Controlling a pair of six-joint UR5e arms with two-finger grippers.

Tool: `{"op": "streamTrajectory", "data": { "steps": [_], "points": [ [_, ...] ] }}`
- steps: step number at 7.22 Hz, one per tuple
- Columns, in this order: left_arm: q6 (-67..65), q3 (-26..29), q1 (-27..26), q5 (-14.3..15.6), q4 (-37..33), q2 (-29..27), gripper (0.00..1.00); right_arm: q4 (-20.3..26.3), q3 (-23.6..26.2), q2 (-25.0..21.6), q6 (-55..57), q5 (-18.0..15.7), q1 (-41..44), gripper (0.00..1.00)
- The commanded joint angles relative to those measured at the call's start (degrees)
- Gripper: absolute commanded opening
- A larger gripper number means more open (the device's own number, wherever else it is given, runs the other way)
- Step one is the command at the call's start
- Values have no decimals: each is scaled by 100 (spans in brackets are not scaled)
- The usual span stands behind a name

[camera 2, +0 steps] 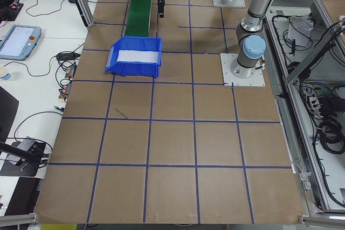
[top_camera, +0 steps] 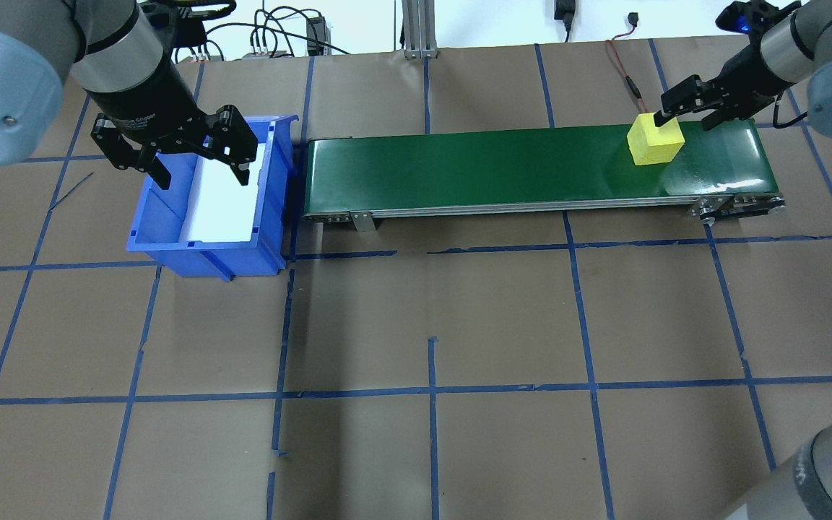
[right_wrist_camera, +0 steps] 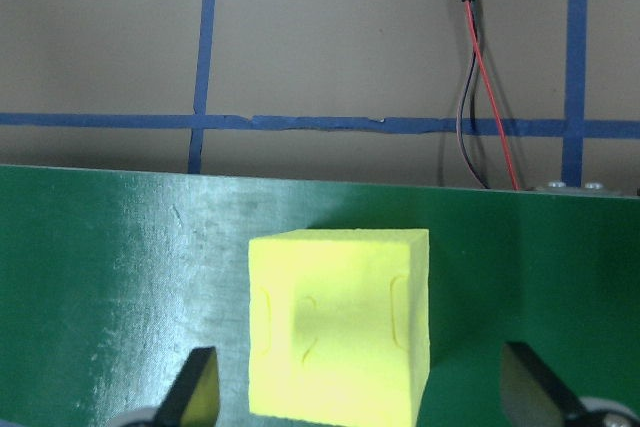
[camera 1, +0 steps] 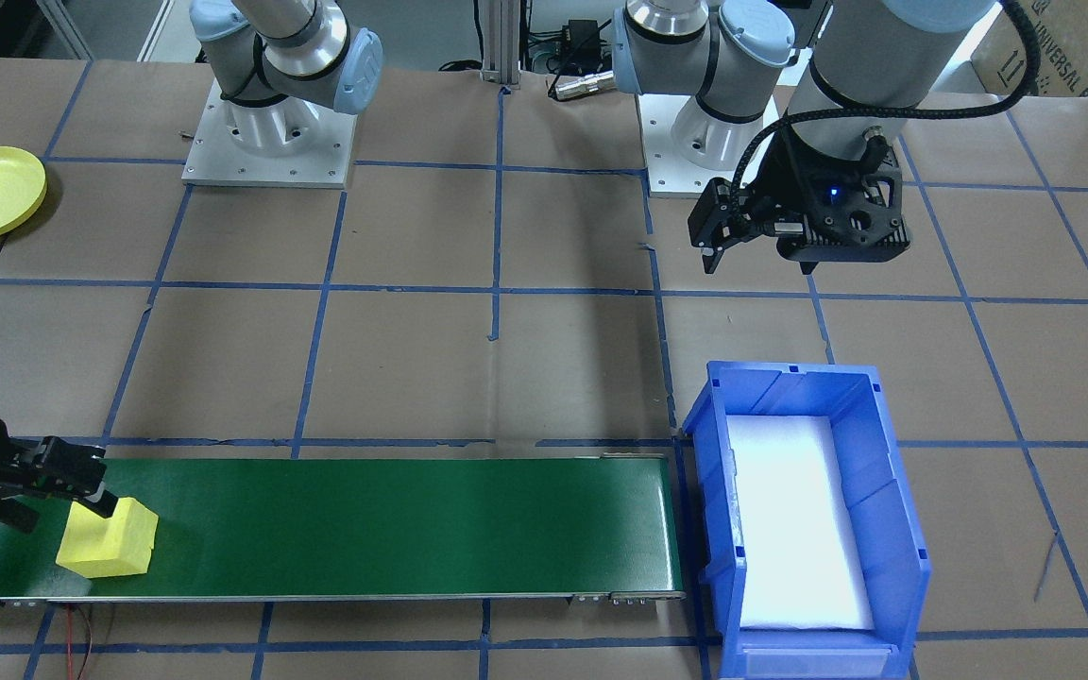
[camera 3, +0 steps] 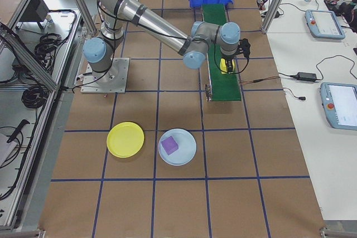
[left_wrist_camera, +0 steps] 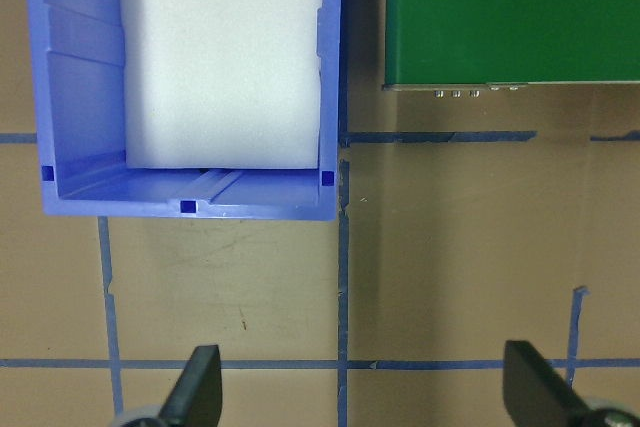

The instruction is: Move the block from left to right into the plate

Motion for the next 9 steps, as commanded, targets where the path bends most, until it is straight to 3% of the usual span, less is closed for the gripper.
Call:
{"op": "streamTrajectory", "data": {
  "steps": [1, 2, 3, 4, 6, 7, 9],
  "points": [
    [0, -3, 0, 0, 0, 0, 100, -344, 11, 242, 25, -63, 14, 94],
    [9, -3, 9, 0, 0, 0, 100, -416, 37, 330, 25, -71, 14, 93],
    [9, 6, 9, 0, 0, 0, 100, -608, 37, 400, -28, -132, 14, 60],
    [0, 6, 0, 0, 0, 0, 100, -644, 29, 366, -54, -655, 6, 25],
    [9, -3, 9, 0, 0, -8, 100, -575, 124, -19, -562, -1370, -3, 24],
    [0, -12, 9, -9, 0, -26, 100, -557, 430, -195, -982, -1477, -177, 25],
    [0, -3, 9, 0, 0, -26, 100, -460, 1412, -992, -1326, -1460, -1081, 25]
  ]
}}
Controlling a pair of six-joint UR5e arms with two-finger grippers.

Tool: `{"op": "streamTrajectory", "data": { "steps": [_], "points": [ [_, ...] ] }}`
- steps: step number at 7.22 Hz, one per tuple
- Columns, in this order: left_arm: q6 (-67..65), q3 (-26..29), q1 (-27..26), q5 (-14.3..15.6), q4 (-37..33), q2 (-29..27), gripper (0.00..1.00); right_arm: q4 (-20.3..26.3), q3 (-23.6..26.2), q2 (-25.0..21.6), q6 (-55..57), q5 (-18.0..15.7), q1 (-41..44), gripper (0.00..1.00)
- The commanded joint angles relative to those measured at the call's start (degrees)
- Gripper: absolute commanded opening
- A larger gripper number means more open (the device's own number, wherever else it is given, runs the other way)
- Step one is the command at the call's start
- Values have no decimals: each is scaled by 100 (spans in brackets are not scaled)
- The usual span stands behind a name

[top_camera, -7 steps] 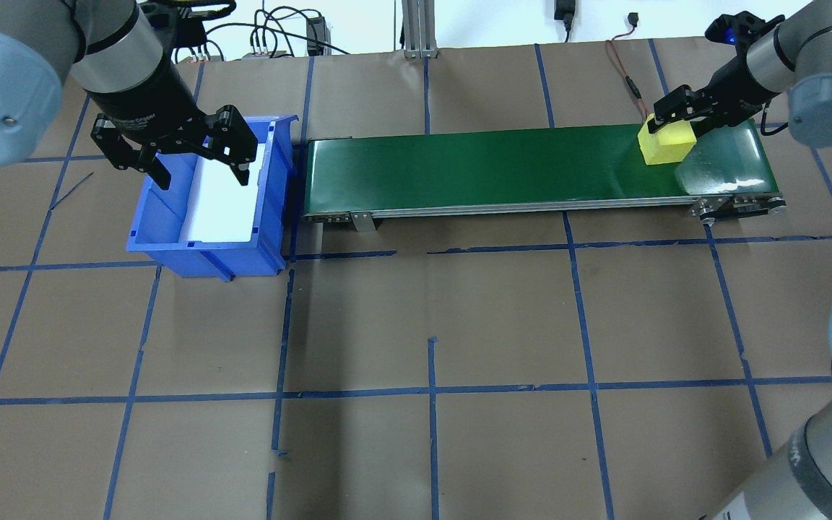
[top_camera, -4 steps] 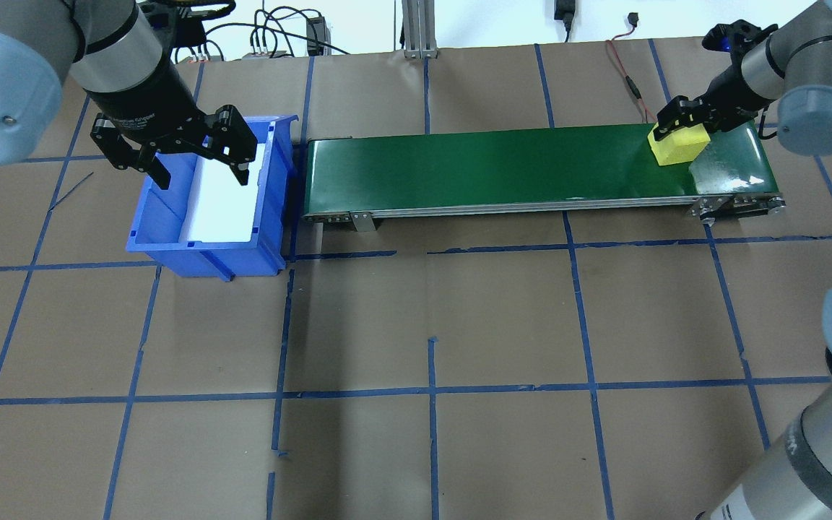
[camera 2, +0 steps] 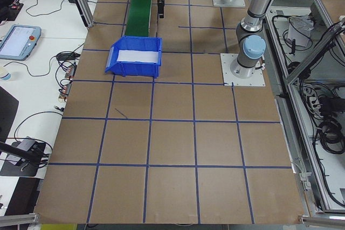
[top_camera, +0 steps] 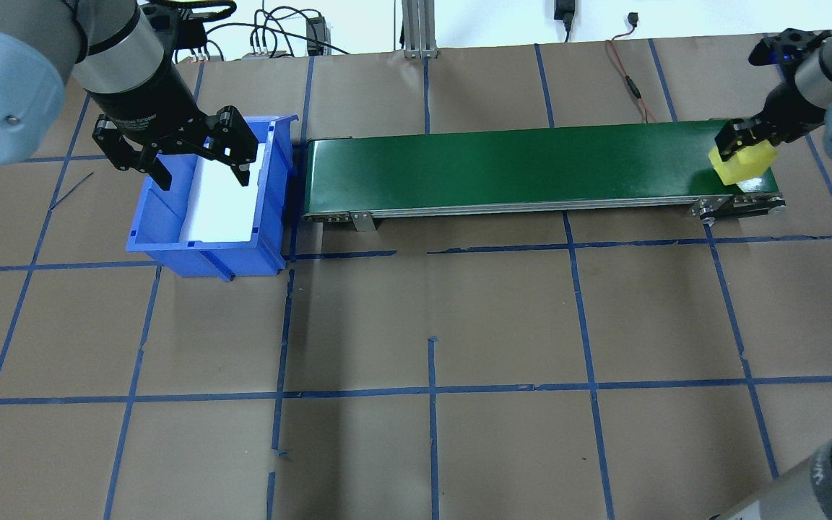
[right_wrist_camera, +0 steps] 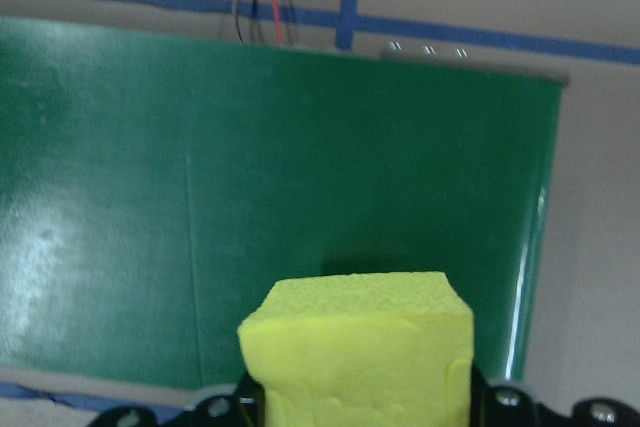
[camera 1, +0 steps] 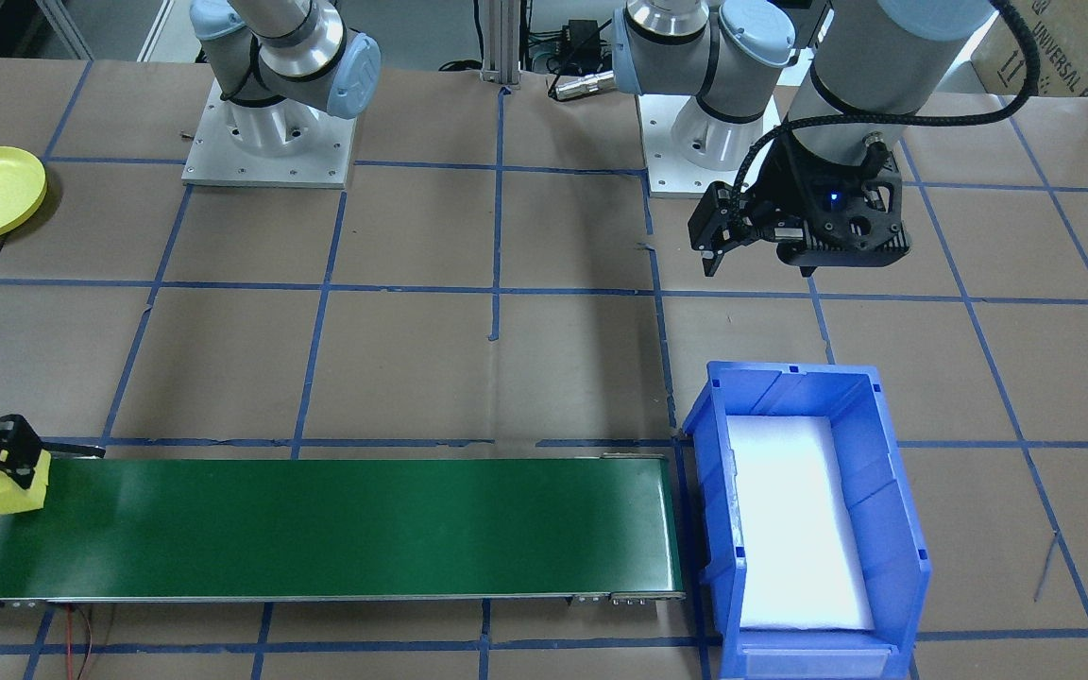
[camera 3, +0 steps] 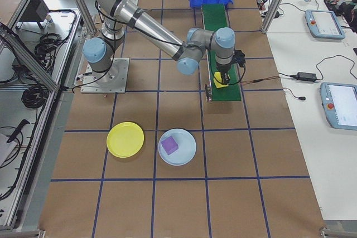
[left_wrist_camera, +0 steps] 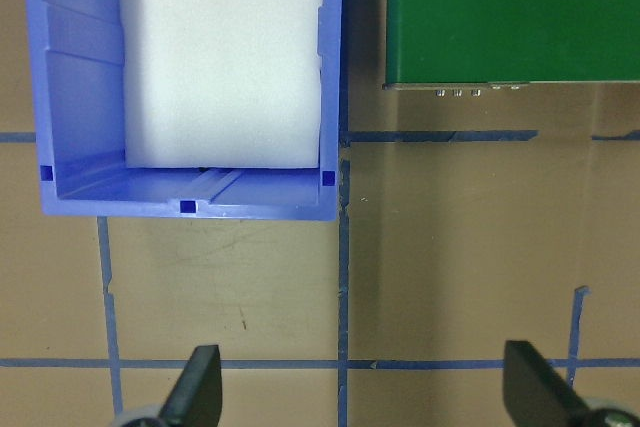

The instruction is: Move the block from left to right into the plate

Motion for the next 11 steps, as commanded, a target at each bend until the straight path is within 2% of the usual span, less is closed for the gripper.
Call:
{"op": "streamTrajectory", "data": {
  "steps": [1, 2, 3, 5, 7, 8, 10, 11],
  "points": [
    [-10, 2, -17, 6, 0, -4, 100, 31, 1086, -988, -454, -42, -680, 25],
    [-1, 2, -9, 6, 0, -4, 100, 100, 1221, -1359, -534, -51, -952, 25],
    [-1, 2, -17, 6, 0, -4, 100, 727, 1248, -1545, -1048, -86, -1364, 26],
    [-1, 2, -18, 6, 0, -4, 100, 1057, 1284, -1618, -2479, -139, -2557, 27],
    [-1, 2, -18, 6, 0, -4, 100, 1495, 1345, -1670, -3143, -165, -3525, 30],
    [-1, 2, -9, 6, 0, -4, 100, 1698, 1528, -1670, -3806, -165, -4209, 30],
    [-1, 2, -9, 6, 0, -4, 100, 1718, 2089, -1670, -4460, -174, -5371, 30],
    [-1, 2, -9, 6, 0, -4, 100, 1448, 2223, -1670, -4620, -156, -5611, 30]
  ]
}}
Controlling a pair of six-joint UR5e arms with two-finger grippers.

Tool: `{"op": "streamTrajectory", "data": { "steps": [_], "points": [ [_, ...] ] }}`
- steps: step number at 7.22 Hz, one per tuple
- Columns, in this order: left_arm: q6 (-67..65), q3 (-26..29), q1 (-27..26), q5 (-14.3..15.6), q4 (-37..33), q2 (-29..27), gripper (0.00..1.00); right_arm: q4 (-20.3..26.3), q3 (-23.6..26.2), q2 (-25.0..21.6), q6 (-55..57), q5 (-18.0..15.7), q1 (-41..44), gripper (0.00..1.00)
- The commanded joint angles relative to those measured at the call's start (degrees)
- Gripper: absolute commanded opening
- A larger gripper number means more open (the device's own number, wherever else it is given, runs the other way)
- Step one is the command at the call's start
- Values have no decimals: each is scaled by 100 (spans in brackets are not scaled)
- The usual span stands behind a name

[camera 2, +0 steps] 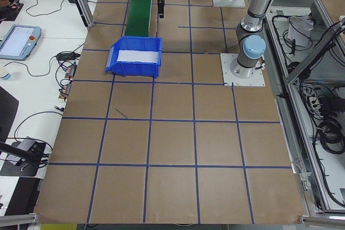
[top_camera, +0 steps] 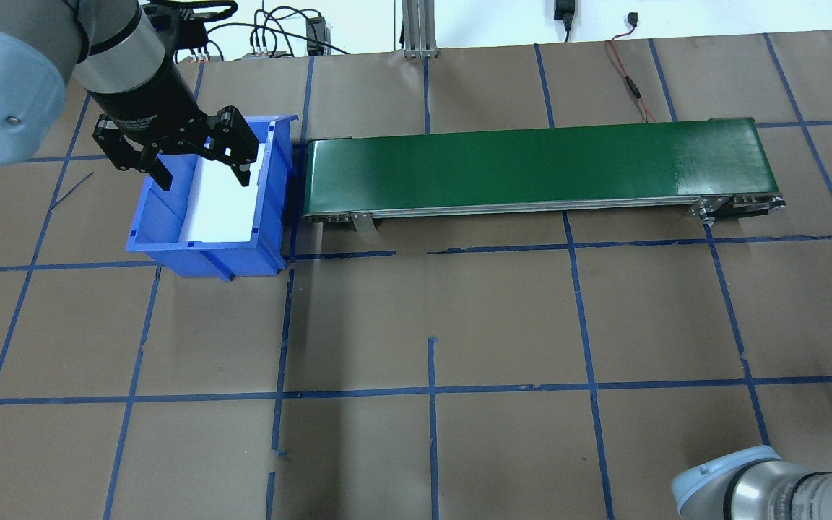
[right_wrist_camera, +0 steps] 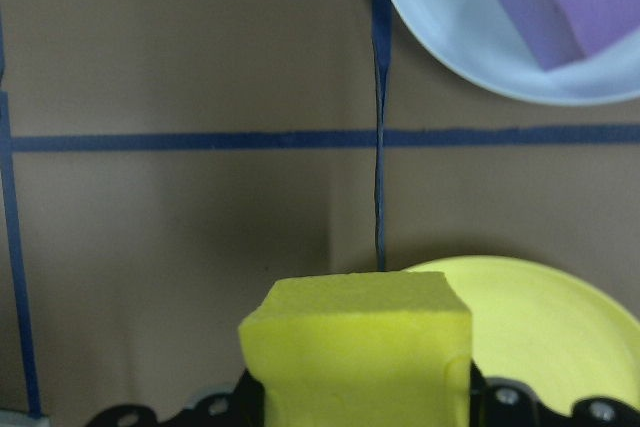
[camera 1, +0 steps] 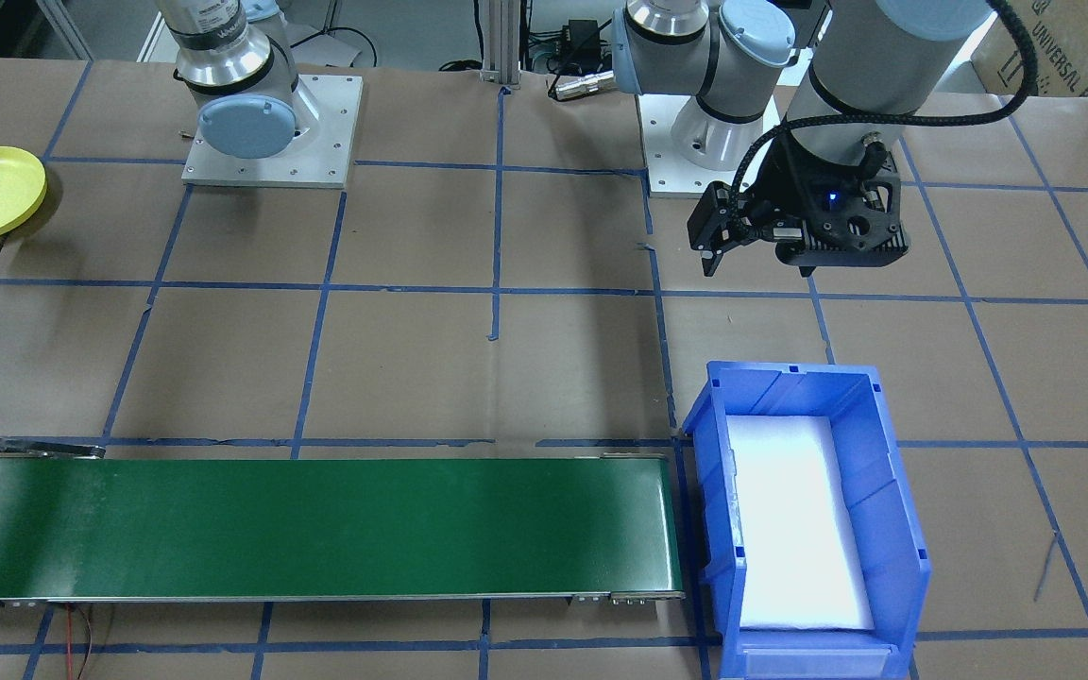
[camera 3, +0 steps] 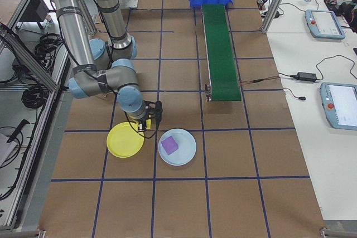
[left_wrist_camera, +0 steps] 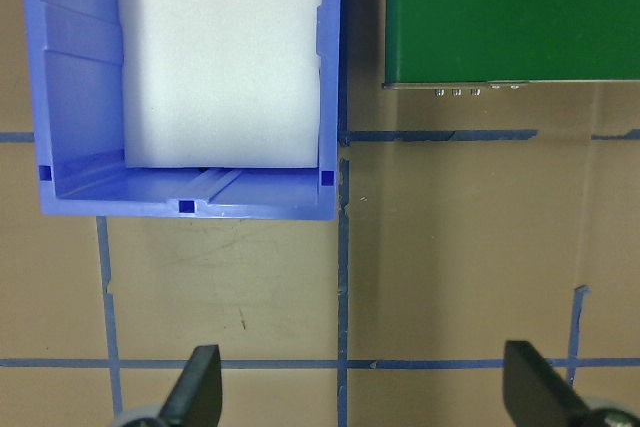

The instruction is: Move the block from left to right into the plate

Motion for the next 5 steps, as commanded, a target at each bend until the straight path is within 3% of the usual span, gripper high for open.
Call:
{"op": "streamTrajectory", "data": {
  "steps": [1, 3, 5],
  "points": [
    [9, 0, 1, 0, 0, 0, 100, -281, 208, 9, -399, 28, -500, 40],
    [0, 0, 1, 0, 0, 0, 100, -511, 164, 79, -313, 11, -509, 100],
    [9, 0, 1, 0, 0, 0, 100, -476, 146, 1, -138, -207, -422, 100]
  ]
}}
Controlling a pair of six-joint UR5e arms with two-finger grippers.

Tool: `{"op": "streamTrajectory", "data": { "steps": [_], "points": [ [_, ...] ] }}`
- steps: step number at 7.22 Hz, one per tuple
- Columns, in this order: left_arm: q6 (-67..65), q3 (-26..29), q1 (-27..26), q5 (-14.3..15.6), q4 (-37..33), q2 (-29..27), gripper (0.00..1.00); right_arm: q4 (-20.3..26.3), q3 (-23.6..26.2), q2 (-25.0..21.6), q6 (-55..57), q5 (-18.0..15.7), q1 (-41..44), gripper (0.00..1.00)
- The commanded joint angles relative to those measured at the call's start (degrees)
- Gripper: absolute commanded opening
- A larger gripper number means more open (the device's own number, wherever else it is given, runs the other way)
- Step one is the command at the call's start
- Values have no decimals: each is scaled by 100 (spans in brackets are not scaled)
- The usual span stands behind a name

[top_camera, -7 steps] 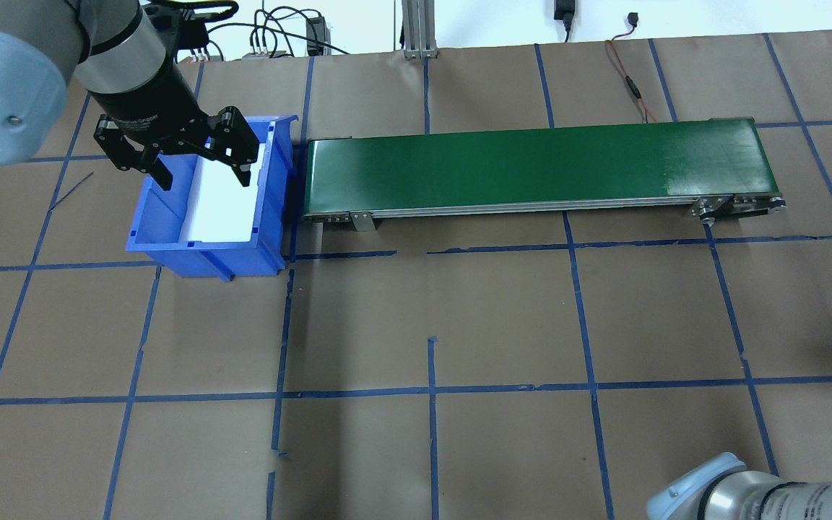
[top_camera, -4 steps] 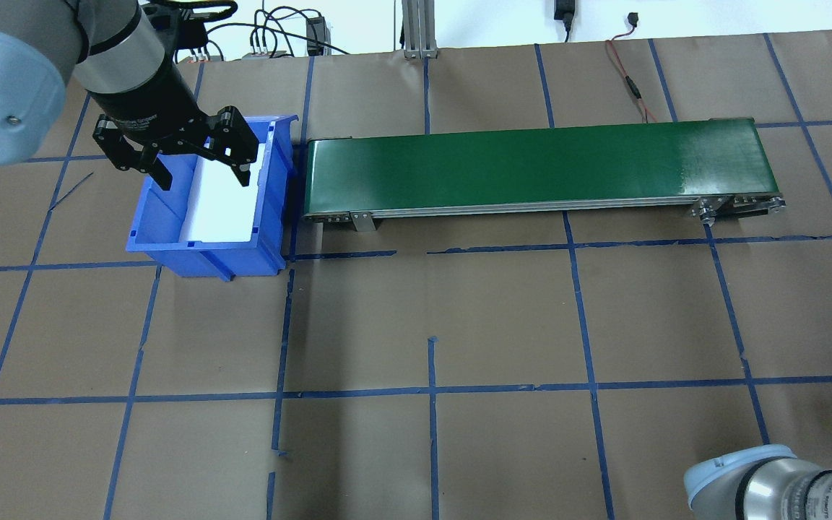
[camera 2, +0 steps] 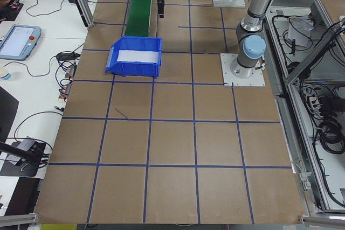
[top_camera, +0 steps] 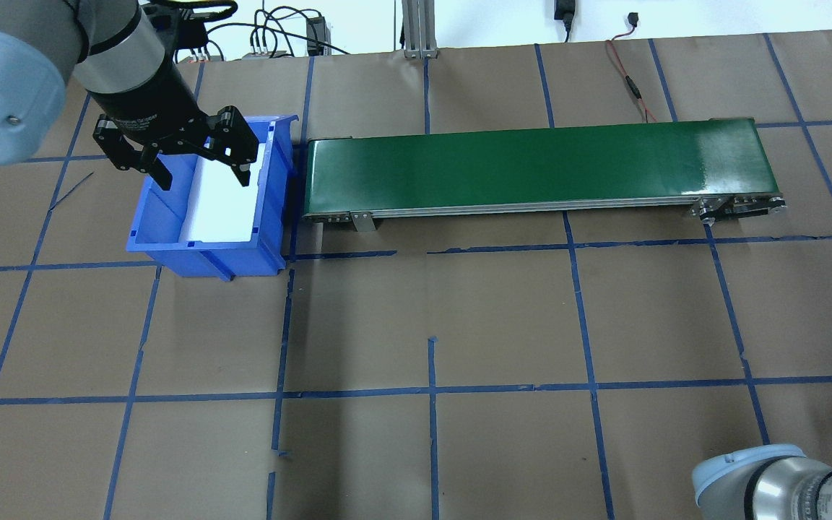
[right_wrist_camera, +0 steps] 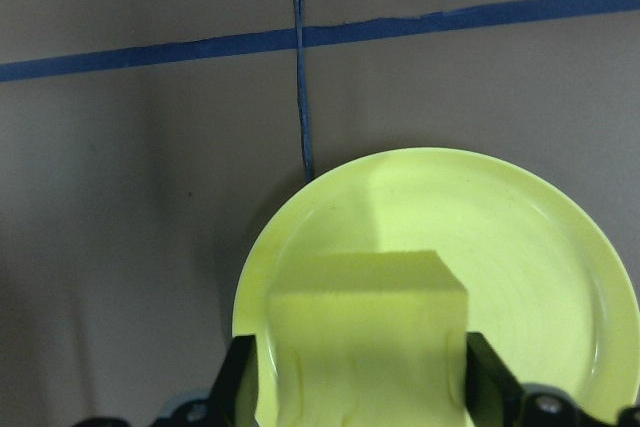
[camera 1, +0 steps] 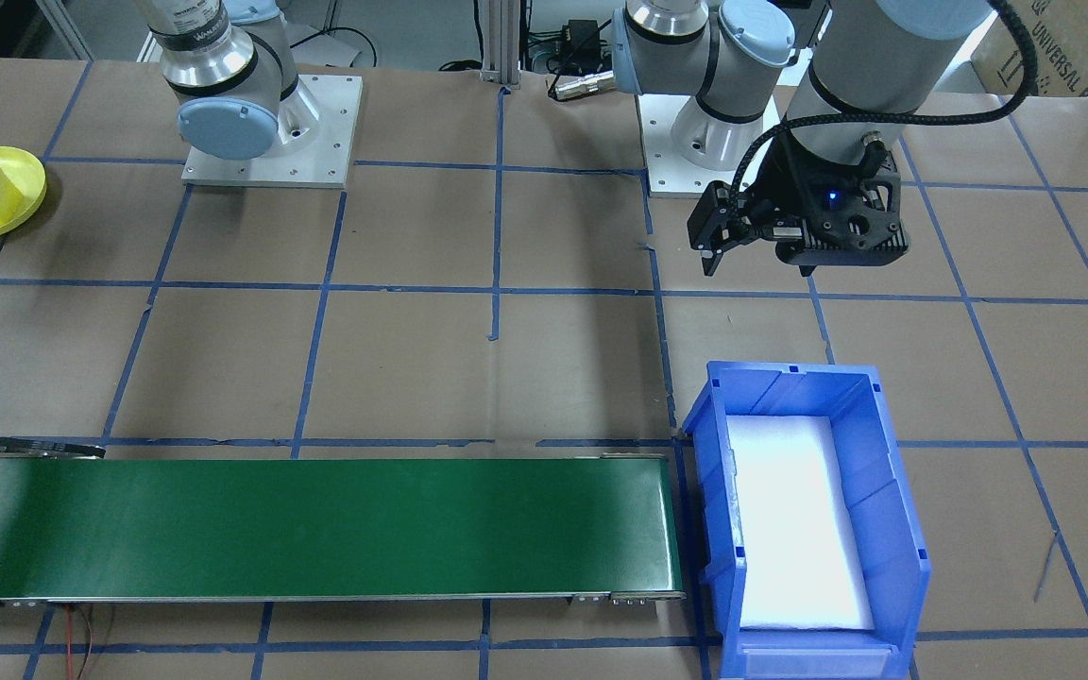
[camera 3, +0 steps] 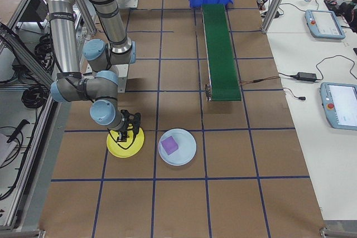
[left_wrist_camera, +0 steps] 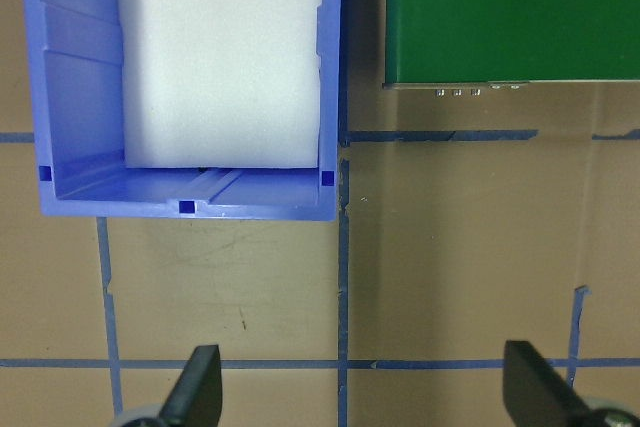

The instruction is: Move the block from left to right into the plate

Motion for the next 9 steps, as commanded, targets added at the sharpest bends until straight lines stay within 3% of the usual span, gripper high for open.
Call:
{"op": "streamTrajectory", "data": {
  "steps": [1, 2, 3, 4, 8, 9],
  "points": [
    [-6, -9, 9, 0, 0, -1, 100, 267, -151, -83, 261, -169, 361, 100],
    [2, -9, 9, 0, 0, -1, 100, 400, -483, -171, 575, -212, 947, 100],
    [2, 0, 9, 0, 0, -1, 100, 1106, -782, -215, 839, -291, 1493, 100],
    [-6, -9, 0, 0, 0, -1, 100, 1374, -1133, -355, 1712, -222, 2081, 100],
    [-15, -9, -9, 0, 0, -1, 100, 2297, -2478, -444, 5421, -274, 6243, 100],
    [-7, 0, -9, 0, 0, -1, 100, 2491, -3012, -444, 5769, -300, 7132, 100]
  ]
}}
